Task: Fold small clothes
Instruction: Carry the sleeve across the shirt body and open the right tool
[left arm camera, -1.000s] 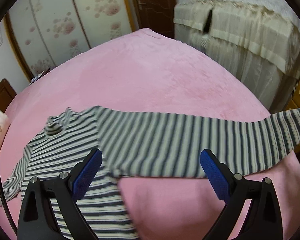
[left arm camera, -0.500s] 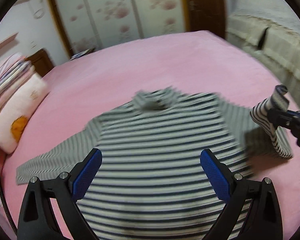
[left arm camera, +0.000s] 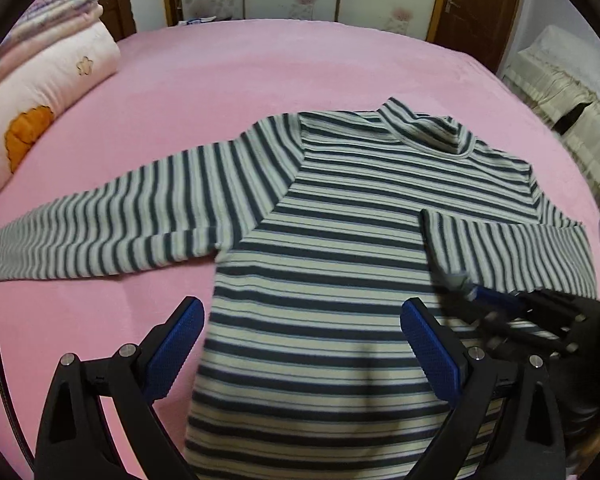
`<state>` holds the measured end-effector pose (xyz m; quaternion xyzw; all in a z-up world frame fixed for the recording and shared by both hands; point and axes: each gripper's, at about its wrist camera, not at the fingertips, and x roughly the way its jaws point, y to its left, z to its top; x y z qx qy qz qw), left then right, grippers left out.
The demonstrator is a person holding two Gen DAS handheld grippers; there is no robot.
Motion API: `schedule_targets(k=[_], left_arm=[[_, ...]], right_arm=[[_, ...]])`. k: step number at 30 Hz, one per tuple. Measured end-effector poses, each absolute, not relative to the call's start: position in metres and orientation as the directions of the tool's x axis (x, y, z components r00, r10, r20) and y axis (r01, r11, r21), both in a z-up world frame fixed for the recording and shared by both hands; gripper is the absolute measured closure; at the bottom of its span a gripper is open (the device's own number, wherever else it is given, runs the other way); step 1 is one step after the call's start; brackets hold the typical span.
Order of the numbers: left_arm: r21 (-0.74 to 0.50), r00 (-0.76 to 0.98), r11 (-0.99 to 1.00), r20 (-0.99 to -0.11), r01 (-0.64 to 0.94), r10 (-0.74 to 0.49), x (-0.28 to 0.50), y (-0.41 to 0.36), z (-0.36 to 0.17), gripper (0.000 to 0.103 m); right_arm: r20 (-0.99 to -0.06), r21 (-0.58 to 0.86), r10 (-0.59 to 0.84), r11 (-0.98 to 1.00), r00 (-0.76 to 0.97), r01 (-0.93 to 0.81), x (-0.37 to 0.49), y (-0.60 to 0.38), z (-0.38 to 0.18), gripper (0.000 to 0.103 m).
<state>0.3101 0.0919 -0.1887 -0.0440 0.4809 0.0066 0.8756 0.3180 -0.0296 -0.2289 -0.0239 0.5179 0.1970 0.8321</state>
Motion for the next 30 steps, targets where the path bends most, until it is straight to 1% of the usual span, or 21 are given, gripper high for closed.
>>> schedule_targets(k=[1,3,5,9,13,17,21,24,29,30], left_arm=[[-0.085,0.541,0.996,-0.840,-0.042,-0.049,0.311,0.092,-0.189,0.004],[-0.115,0.545,0.993,-0.833,-0.007,-0.093,0.313,0.089,-0.190,0.004],[-0.139,0.548,0.990,-0.826,0.034,-0.135,0.315,0.080,-0.190,0.004],[-0.202,0.535,0.973,-0.813,0.113,-0.231,0.327,0.062,-0.191,0.004],[-0.245,0.509,0.954,-0.807,0.172,-0.299,0.342,0.045,-0.198,0.004],[-0.333,0.449,0.929,-0.813,0.165,-0.371,0.360,0.040,-0.213,0.006],[-0.400,0.392,0.908,-0.820,0.127,-0.417,0.373,0.042,-0.229,0.019],[-0.413,0.373,0.905,-0.827,0.106,-0.421,0.379,0.040,-0.235,0.023],[-0.411,0.337,0.907,-0.845,0.090,-0.416,0.387,0.036,-0.244,0.030],[-0.413,0.330,0.907,-0.847,0.085,-0.416,0.388,0.036,-0.244,0.037]], right_arm=[[-0.869,0.169,0.311,0.918,0.386,-0.359,0.316,-0.031,-0.229,0.077],[-0.860,0.183,0.332,0.910,0.389,-0.372,0.311,-0.033,-0.228,0.069],[-0.846,0.206,0.361,0.900,0.392,-0.384,0.304,-0.045,-0.220,0.067],[-0.817,0.216,0.382,0.897,0.432,-0.386,0.292,-0.067,-0.202,0.066],[-0.800,0.203,0.374,0.905,0.469,-0.374,0.289,-0.088,-0.193,0.066],[-0.793,0.167,0.324,0.930,0.516,-0.328,0.288,-0.114,-0.189,0.066],[-0.793,0.241,0.338,0.938,0.508,-0.249,0.288,-0.144,-0.191,0.066],[-0.798,0.296,0.349,0.937,0.491,-0.186,0.281,-0.164,-0.193,0.066],[-0.824,0.296,0.324,0.946,0.465,-0.135,0.268,-0.180,-0.194,0.066],[-0.831,0.295,0.318,0.947,0.457,-0.124,0.266,-0.184,-0.195,0.066]])
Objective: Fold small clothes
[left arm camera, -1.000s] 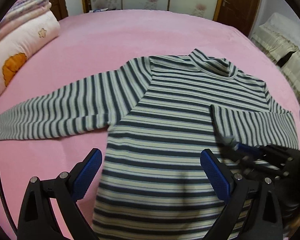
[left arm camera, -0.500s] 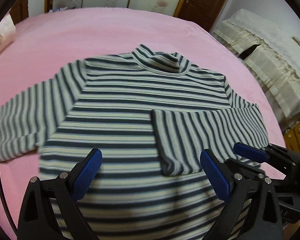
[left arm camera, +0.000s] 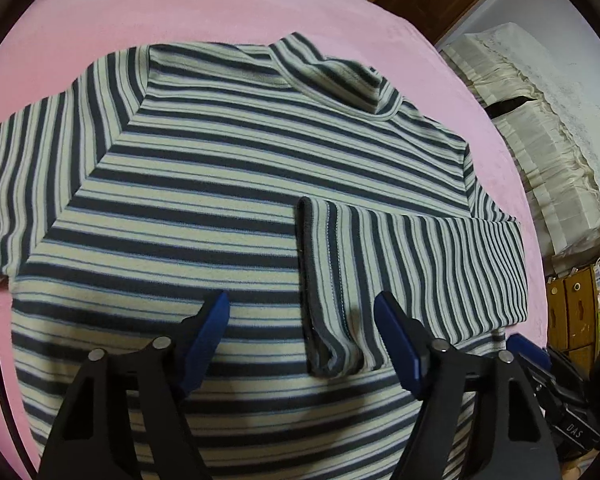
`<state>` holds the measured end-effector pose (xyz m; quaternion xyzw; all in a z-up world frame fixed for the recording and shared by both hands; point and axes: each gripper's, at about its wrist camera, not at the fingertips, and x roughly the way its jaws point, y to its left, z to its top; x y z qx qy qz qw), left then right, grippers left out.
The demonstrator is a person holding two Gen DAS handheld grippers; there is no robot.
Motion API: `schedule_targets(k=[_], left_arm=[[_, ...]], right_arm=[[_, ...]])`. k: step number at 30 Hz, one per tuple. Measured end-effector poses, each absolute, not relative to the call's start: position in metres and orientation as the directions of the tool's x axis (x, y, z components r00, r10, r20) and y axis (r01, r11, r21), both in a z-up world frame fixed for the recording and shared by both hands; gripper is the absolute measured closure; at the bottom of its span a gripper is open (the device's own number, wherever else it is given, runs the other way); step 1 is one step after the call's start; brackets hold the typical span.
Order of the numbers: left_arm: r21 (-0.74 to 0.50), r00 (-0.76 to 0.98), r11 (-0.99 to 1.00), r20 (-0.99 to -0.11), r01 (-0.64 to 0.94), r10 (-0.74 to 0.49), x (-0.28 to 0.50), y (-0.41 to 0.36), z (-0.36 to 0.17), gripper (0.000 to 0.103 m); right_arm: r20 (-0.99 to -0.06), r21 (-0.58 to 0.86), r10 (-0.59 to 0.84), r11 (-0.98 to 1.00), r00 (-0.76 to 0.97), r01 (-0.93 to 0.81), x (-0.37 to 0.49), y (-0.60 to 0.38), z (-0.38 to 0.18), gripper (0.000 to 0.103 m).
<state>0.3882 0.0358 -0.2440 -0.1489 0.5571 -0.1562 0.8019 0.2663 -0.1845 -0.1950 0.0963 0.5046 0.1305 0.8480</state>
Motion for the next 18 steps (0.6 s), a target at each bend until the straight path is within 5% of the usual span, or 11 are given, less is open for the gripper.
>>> schedule_targets(k=[3,15,17,18], left_arm=[[-0.432,0.304,0.898,-0.847,0.084,-0.436,0.395,0.030,-0.243,0.054],[-0.513,0.195,0.857,-0.836,0.055,-0.513,0.406,0.018,-0.261,0.056],[-0.532,0.182,0.846,-0.828,0.043,-0.530,0.408,0.017,-0.262,0.095],[-0.526,0.175,0.850,-0.834,0.033,-0.523,0.409,0.016,-0.264,0.098]], right_arm=[[-0.850,0.307,0.315,0.948,0.422,-0.087,0.265,-0.196,-0.199,0.066],[-0.867,0.338,0.278,0.938,0.413,0.078,0.262,-0.244,-0.196,0.066],[-0.867,0.332,0.261,0.938,0.424,0.103,0.263,-0.253,-0.195,0.066],[-0.869,0.327,0.247,0.937,0.428,0.124,0.263,-0.260,-0.195,0.066]])
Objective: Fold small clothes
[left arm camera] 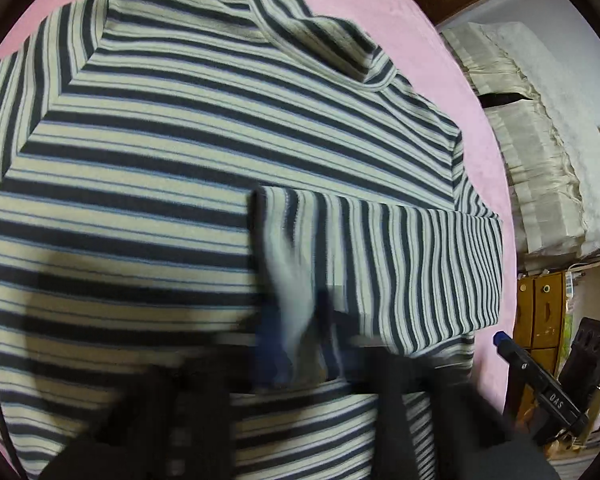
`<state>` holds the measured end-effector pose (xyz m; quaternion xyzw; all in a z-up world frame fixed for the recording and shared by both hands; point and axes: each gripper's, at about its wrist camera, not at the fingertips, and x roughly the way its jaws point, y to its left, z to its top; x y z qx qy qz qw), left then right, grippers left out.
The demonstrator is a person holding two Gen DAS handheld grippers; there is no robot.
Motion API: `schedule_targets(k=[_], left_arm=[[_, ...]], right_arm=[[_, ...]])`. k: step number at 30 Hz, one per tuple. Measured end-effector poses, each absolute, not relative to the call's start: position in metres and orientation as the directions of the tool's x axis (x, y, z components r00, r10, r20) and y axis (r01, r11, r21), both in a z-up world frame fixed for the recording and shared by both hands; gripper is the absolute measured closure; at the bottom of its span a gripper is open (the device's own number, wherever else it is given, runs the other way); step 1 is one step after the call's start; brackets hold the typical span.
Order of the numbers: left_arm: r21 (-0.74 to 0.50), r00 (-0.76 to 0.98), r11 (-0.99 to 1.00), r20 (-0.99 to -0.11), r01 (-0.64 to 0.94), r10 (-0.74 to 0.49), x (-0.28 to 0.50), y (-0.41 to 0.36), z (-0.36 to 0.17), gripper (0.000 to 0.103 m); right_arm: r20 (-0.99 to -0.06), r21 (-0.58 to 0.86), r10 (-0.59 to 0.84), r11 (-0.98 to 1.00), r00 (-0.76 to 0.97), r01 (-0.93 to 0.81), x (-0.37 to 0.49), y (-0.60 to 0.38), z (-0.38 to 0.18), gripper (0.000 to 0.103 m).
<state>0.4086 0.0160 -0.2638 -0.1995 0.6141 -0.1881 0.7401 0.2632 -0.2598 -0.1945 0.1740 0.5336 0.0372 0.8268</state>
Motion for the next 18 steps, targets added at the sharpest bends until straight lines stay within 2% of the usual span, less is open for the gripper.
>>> schedule_targets(k=[5,8,13,18], left_arm=[[-0.394,0.256,0.918,-0.884,0.039,-0.391,0.404,0.002,-0.248,0.099],[-0.334,0.354,0.940,-0.873,0.064,-0.334,0.399,-0.001,-0.220,0.099],[-0.336,0.486,0.942,-0.819,0.023,-0.304,0.396,0.022,-0.176,0.099],[-0.320,0.524,0.943,-0.820,-0.087,-0.230,0.394,0.060,-0.171,0.099]], right_arm=[[-0.874,0.319,0.202,0.925,0.442,0.206,0.262,-0.290,-0.195,0.066],[-0.880,0.302,0.170,0.921,0.444,0.246,0.258,-0.306,-0.196,0.066],[-0.879,0.284,0.142,0.923,0.456,0.259,0.252,-0.315,-0.195,0.066],[-0.892,0.266,0.148,0.936,0.427,0.231,0.256,-0.301,-0.208,0.066]])
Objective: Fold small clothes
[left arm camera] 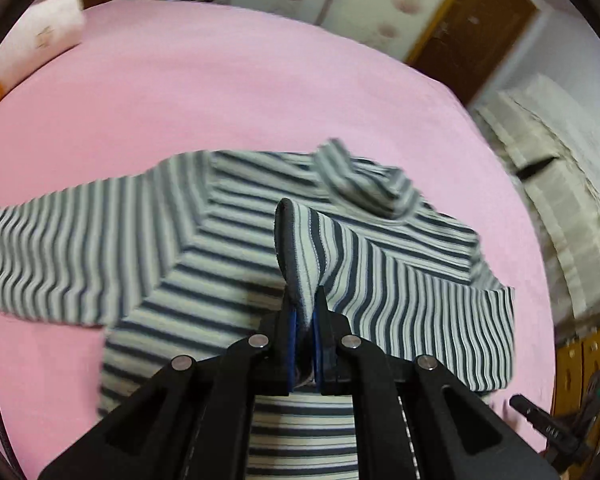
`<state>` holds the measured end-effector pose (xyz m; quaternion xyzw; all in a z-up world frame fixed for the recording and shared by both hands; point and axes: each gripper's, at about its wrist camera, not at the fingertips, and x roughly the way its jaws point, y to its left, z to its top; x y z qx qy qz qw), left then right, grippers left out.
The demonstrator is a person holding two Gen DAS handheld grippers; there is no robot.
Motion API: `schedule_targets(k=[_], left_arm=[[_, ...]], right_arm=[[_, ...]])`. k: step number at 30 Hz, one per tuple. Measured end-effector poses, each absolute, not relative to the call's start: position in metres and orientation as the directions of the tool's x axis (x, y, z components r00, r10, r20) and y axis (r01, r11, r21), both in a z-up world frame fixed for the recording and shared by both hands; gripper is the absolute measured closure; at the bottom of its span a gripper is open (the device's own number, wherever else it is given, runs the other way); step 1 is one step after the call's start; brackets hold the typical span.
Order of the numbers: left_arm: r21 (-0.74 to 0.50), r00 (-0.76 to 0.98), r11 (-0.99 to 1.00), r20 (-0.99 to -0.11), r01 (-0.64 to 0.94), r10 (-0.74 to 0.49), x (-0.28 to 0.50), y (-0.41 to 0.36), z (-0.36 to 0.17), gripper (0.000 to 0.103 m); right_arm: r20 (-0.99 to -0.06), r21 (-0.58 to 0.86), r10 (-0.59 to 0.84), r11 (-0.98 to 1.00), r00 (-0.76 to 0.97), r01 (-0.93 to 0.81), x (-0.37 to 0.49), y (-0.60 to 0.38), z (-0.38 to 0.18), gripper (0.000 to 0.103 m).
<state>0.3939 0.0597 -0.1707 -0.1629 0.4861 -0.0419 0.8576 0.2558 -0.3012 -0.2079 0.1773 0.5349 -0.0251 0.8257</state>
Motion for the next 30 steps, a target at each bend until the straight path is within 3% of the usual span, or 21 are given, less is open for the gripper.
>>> schedule_targets(k=[10,24,27,28,30], left_arm=[[-0.317,0.495,0.905,-0.857,-0.283,-0.145,0.356,0.115,-0.212,0.099],[-0.361,0.577,0.896,-0.801,-0.257,-0.157,0.351,0.115,-0.190,0.098],[-0.341,0.590,0.910,-0.794,-0.235,-0.145,0.364,0.110,-0.183,0.098],[-0.333,0.600,0.916,-0.788,-0.224,-0.140,0.369,0.109,-0.178,0.098],[-0.312,0.633,0.930,-0.764,-0.193,-0.125,0.379,0.106,-0.165,0.098]], right_arm=[[-0.910,0.178,0.106,0.973,0.401,0.146,0.275,-0.267,-0.231,0.066],[-0.882,0.206,0.132,0.971,0.453,0.118,0.319,-0.251,-0.231,0.066],[-0.889,0.152,0.085,0.982,0.449,0.114,0.330,-0.245,-0.234,0.067],[-0.892,0.133,0.068,0.984,0.447,0.117,0.332,-0.243,-0.235,0.070],[-0.892,0.110,0.048,0.987,0.449,0.114,0.333,-0.239,-0.236,0.091]])
